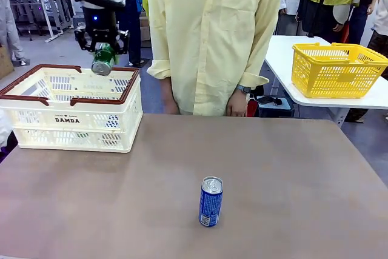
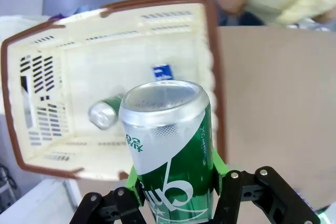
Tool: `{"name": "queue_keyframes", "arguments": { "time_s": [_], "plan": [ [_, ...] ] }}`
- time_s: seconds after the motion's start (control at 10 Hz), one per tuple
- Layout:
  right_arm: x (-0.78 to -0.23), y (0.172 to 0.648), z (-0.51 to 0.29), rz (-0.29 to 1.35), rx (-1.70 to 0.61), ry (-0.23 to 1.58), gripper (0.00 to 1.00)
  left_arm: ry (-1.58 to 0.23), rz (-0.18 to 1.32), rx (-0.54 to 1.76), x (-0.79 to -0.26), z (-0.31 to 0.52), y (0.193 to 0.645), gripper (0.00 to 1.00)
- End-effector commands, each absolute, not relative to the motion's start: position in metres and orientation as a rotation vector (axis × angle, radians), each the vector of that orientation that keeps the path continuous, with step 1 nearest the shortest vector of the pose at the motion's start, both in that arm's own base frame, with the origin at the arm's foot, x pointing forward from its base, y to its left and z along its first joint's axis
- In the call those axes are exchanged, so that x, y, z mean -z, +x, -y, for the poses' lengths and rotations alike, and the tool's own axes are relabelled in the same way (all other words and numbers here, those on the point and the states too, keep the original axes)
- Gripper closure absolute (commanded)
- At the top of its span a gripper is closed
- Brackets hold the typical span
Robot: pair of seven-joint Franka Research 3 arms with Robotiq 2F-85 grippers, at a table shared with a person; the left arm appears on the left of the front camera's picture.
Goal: Place the drinks into the Shopping basket.
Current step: Pick up one drink and place it into the Shopping basket.
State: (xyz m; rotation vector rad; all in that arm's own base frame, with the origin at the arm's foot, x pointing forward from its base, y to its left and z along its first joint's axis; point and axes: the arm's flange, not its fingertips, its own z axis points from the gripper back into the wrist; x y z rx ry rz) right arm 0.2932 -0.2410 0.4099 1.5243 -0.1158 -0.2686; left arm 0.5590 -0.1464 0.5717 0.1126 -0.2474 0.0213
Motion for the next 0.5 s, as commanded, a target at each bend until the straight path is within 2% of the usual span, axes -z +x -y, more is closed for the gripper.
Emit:
{"name": "queue_keyframes", "arguments": {
  "time_s": [0.0, 0.2, 0.4],
  "plan": [
    [-0.414, 0.292, 0.24, 0.106, 0.278, 1.53, 0.0, 0.119, 0.25, -0.048, -0.563, 0.128, 0.586, 1.0],
    [-0.414, 0.292, 0.24, 0.106, 0.278, 1.53, 0.0, 0.126, 0.24, -0.084, -0.529, 0.114, 0.6, 1.0],
    [-0.414, 0.292, 0.24, 0.106, 0.278, 1.53, 0.0, 0.122, 0.146, -0.09, -0.482, 0.098, 0.61, 1.0]
  ]
}}
